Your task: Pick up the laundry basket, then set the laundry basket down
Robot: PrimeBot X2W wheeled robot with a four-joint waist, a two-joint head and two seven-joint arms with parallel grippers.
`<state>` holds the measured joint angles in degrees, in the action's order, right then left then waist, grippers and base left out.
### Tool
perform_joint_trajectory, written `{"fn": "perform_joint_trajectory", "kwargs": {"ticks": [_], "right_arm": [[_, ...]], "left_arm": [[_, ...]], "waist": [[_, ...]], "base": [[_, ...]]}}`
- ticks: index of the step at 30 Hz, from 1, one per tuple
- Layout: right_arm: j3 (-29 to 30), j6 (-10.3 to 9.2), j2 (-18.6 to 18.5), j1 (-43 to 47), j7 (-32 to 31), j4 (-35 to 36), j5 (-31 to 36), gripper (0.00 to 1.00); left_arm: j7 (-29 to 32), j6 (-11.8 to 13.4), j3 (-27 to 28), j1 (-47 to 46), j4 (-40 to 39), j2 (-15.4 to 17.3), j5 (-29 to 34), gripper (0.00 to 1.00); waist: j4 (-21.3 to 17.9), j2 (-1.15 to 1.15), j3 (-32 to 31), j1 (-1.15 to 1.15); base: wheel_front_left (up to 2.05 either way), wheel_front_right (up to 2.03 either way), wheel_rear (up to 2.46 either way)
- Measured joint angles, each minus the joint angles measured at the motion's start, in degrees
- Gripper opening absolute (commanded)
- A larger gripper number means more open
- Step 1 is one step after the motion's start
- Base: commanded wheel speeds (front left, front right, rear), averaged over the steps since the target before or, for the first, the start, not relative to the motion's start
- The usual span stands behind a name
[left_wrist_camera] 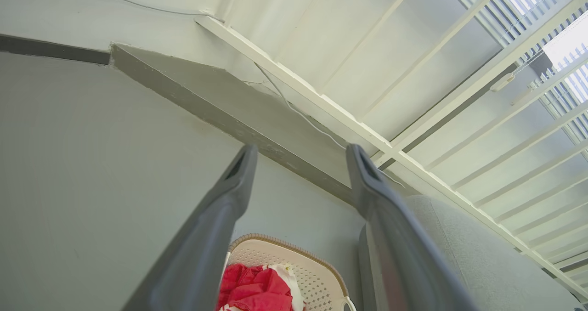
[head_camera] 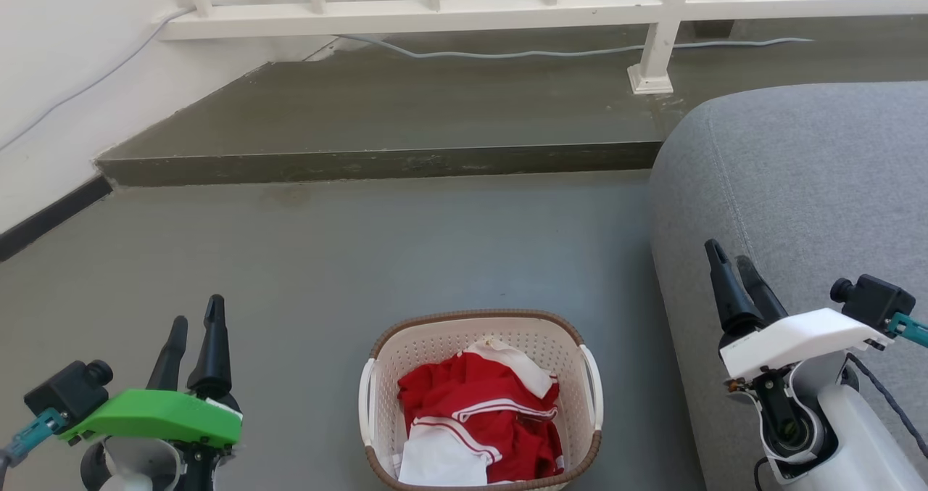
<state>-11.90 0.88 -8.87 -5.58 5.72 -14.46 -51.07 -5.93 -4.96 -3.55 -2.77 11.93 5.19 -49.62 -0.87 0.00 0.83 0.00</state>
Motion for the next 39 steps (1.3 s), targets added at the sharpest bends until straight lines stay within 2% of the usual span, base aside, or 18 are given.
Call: {"fn": "perform_joint_trajectory", "kwargs": {"ticks": [39], "right_arm": [[-7.9,-5.56,-0.4,-2.3,7.8,2.1,30.5,1.0]], "left_arm": [[-7.8,-0.6,-1.3,-1.1,-4.4,-0.9,29.1,1.0]], "waist": [[-0.6,0.0,0.7,0.0]], "base": [[0.0,0.0,0.0]]}}
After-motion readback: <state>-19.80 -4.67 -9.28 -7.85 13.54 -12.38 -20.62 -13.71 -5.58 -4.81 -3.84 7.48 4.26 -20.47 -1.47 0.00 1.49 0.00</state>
